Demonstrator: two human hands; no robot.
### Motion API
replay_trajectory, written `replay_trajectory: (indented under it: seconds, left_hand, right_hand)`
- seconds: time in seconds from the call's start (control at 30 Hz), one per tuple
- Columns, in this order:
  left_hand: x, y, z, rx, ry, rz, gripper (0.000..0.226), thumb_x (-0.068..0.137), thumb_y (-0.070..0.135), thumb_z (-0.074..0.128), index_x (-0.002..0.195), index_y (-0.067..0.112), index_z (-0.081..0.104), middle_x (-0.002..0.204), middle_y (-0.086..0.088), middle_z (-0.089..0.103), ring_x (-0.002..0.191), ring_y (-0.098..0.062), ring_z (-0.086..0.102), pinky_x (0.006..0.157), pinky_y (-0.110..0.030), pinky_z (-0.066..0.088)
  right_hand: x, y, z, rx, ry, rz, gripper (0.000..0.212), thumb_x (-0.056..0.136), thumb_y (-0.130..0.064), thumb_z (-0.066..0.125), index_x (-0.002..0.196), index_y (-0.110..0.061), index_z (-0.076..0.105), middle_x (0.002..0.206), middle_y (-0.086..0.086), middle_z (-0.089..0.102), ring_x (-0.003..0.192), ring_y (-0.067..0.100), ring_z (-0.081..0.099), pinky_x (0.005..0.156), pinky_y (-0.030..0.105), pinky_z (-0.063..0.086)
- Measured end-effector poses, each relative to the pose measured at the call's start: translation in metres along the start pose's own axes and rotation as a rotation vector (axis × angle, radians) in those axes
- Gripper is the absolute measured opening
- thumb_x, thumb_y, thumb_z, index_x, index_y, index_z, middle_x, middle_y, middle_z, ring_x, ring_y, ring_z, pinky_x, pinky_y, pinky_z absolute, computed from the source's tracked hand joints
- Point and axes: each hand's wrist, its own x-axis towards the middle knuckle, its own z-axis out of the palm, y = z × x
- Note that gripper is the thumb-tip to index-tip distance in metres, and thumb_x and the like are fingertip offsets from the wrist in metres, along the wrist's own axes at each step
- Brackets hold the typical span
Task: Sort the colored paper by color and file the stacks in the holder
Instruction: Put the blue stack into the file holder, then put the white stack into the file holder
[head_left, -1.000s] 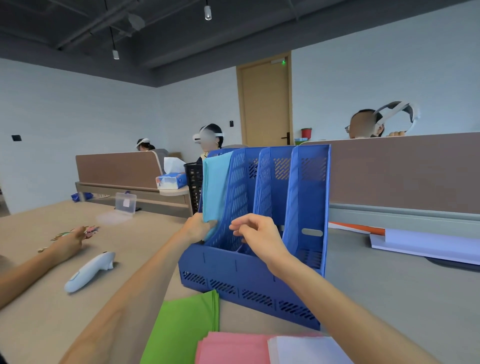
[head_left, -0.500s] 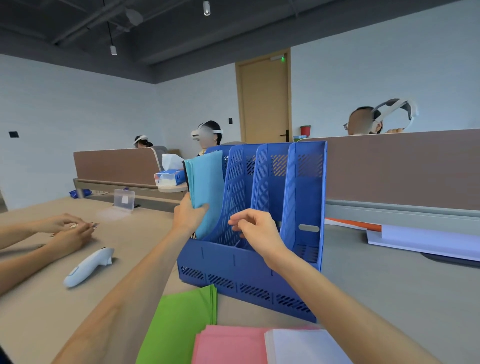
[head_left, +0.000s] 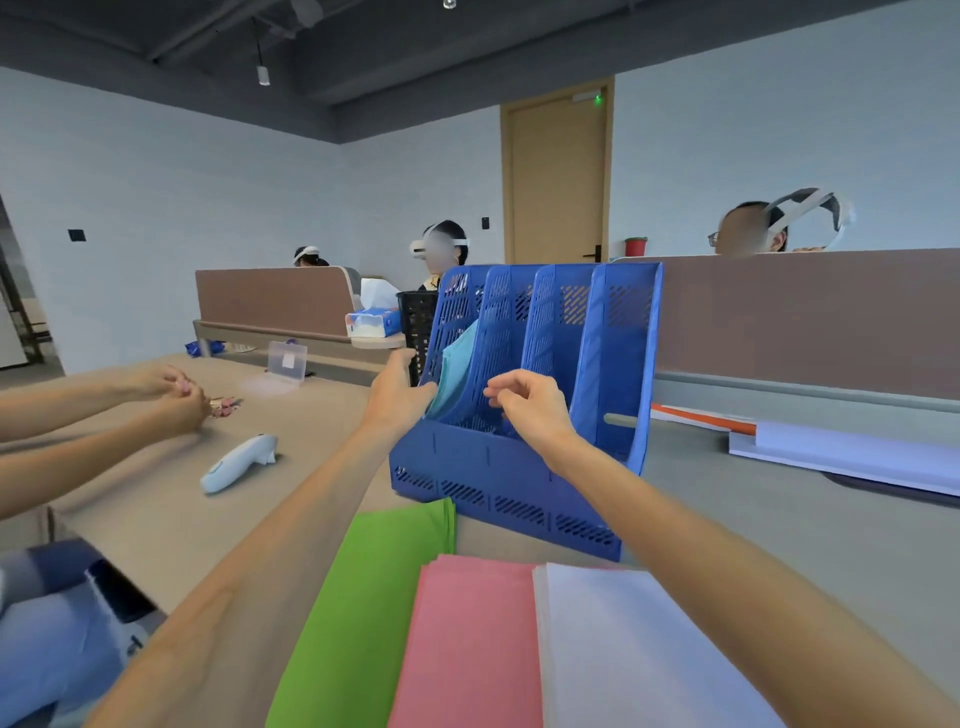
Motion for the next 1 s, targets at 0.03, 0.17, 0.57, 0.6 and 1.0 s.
replay_trajectory:
  seconds: [0.03,0.17,0.57,0.6,1.0]
  left_hand:
    - [-0.008,0.005,-0.003,-0.017,0.004,-0.001,0.055,0.085,0.015,0.065,0.135,0.017,0.043,0.131,-0.004,0.057,0.119,-0.021,0.053,0.096,-0.041,0.047]
    - [-0.047,0.021,-0.01,-0.032,0.001,0.028,0.052,0.089,0.013,0.061,0.137,0.015,0.043,0.138,-0.003,0.051,0.125,-0.019,0.048,0.095,-0.032,0.044]
    - [-0.177,0.04,0.006,-0.084,-0.21,-0.044,0.038,0.094,0.022,0.051,0.132,0.017,0.049,0.141,0.003,0.047,0.121,-0.023,0.053,0.104,-0.042,0.043]
    - [-0.19,0.039,0.008,-0.081,-0.239,-0.056,0.039,0.094,0.022,0.051,0.132,0.016,0.049,0.14,0.003,0.047,0.121,-0.023,0.053,0.103,-0.042,0.043]
    - [-0.272,0.038,0.037,0.073,-0.694,-0.327,0.09,0.082,0.032,0.056,0.152,0.012,0.003,0.156,-0.004,0.023,0.138,-0.026,0.033,0.111,-0.036,0.034]
  right_hand:
    - [-0.004,-0.002,-0.002,0.012,0.012,0.0,0.03,0.089,0.0,0.045,0.092,-0.021,0.067,0.094,-0.005,0.072,0.095,0.014,0.067,0.089,0.036,0.054]
    - [-0.024,-0.009,-0.015,0.076,0.063,0.026,0.029,0.089,-0.001,0.046,0.088,-0.022,0.067,0.094,-0.003,0.072,0.093,0.016,0.068,0.091,0.041,0.054]
    - [-0.131,0.006,-0.073,-0.116,0.093,0.134,0.016,0.087,-0.009,0.055,0.09,-0.013,0.071,0.093,0.001,0.069,0.093,0.02,0.067,0.083,0.033,0.051]
    - [-0.139,0.012,-0.084,-0.199,0.09,0.175,0.017,0.087,-0.01,0.055,0.092,-0.007,0.07,0.095,0.008,0.068,0.09,0.021,0.064,0.08,0.035,0.049]
    - [-0.283,0.054,-0.121,-1.2,-0.218,0.316,0.06,0.094,-0.064,0.019,0.147,-0.037,0.027,0.159,-0.002,0.016,0.146,0.025,0.012,0.112,0.057,0.014]
